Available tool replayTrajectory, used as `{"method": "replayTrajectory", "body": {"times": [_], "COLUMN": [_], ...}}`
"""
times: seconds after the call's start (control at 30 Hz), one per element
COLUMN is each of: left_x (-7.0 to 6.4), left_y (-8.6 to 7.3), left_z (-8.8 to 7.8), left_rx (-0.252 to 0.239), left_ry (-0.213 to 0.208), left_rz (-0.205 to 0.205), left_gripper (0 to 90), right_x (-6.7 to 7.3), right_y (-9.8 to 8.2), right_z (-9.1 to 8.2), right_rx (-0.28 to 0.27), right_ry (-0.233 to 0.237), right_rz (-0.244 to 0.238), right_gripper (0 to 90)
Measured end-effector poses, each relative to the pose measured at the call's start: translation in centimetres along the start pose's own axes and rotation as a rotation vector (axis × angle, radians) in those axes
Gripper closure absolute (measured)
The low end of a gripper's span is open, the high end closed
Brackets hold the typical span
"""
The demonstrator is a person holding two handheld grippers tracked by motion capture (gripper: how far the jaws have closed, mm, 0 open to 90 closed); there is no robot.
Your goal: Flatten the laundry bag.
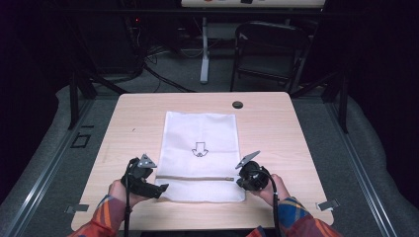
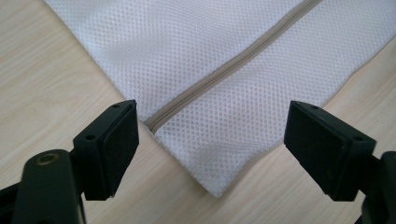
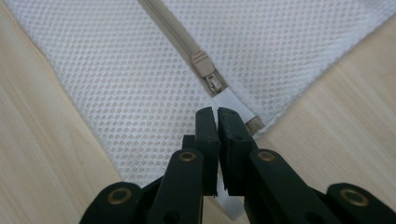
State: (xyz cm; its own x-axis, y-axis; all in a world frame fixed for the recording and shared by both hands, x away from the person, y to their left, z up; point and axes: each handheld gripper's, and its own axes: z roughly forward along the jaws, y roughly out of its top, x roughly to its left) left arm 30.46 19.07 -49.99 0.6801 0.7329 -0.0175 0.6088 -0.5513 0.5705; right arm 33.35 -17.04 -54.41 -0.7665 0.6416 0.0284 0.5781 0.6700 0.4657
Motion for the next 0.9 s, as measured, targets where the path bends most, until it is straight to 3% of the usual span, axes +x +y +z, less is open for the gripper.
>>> {"method": "replayTrajectory", "body": {"times": [0.13,0.33,0.43,0.63,0.9], "left_x": [-0.3,-1.0,-1.2,-1.8,-3.1], "left_y": [0.5,2.0,2.8,4.7,6.5], "left_z": [0.1,1.6,2.3,3.9,6.2], "left_rx": [-0.013,-0.027,-0.027,-0.043,-0.055], "left_ry": [-0.015,-0.046,-0.036,-0.037,-0.111], "left_rz": [0.023,0.084,0.104,0.127,0.187], "left_gripper": [15.3,12.9,11.9,9.5,10.7], "right_x": [-0.2,-0.2,-0.4,-0.5,-0.9], "right_y": [0.2,0.3,0.2,0.3,0.2], "right_z": [-0.3,-0.3,-0.3,-0.7,-0.8], "right_rx": [-0.007,-0.001,-0.012,-0.069,-0.073], "right_ry": [-0.008,-0.01,-0.001,-0.032,-0.058], "right_rz": [0.015,0.041,0.058,0.071,0.083], "right_gripper": [76.6,43.8,31.6,26.5,34.1]}}
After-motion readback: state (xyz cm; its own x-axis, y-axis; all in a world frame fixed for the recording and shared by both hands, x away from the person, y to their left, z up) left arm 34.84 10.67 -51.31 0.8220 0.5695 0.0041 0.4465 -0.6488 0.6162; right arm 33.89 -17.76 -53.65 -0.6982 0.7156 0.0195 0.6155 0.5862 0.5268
